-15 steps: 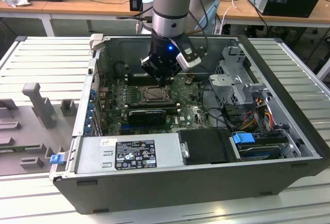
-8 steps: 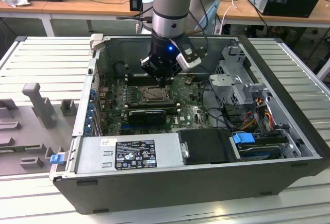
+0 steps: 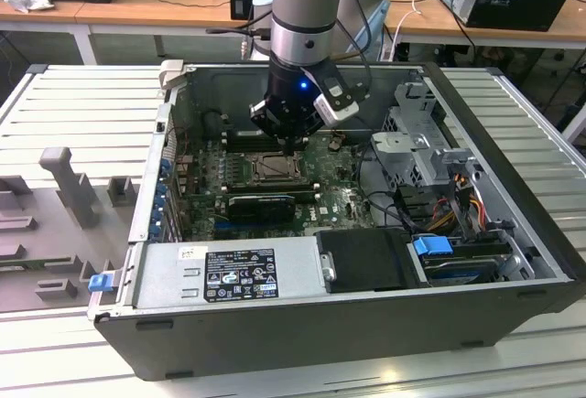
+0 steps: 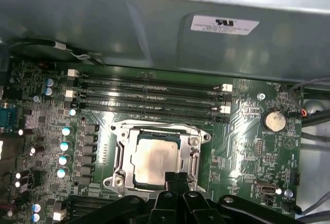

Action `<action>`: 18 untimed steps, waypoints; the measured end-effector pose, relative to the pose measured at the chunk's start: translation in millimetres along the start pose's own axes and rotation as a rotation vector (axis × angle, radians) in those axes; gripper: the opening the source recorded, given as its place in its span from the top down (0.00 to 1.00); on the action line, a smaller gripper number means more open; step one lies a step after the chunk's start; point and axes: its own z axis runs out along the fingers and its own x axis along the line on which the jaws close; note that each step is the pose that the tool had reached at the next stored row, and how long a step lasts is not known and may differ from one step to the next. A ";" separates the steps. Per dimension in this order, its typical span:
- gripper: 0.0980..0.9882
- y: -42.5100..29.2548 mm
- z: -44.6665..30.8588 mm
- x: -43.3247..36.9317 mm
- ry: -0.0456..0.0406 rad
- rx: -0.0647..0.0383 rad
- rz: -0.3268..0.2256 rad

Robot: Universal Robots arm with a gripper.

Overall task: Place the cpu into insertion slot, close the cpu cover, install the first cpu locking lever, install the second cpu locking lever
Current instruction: 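Install the second cpu locking lever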

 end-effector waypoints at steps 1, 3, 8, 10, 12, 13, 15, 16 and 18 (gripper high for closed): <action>0.99 -1.3 -0.1 0.1 -0.0001 0.000 0.000; 0.99 -4.1 -0.2 0.4 -0.0001 0.000 0.000; 0.99 -9.7 -0.5 0.9 0.0000 0.000 0.000; 0.99 -12.6 -0.7 1.1 0.0000 0.000 0.000; 0.99 -14.2 -0.8 1.3 -0.0001 0.000 0.000; 0.99 -14.3 -1.2 1.2 0.0001 0.000 0.000; 0.99 -14.3 -3.3 1.1 0.0000 0.000 0.000; 0.99 -14.4 -5.1 1.1 0.0000 0.000 0.000; 0.99 -15.9 -6.6 1.2 -0.0001 0.000 0.000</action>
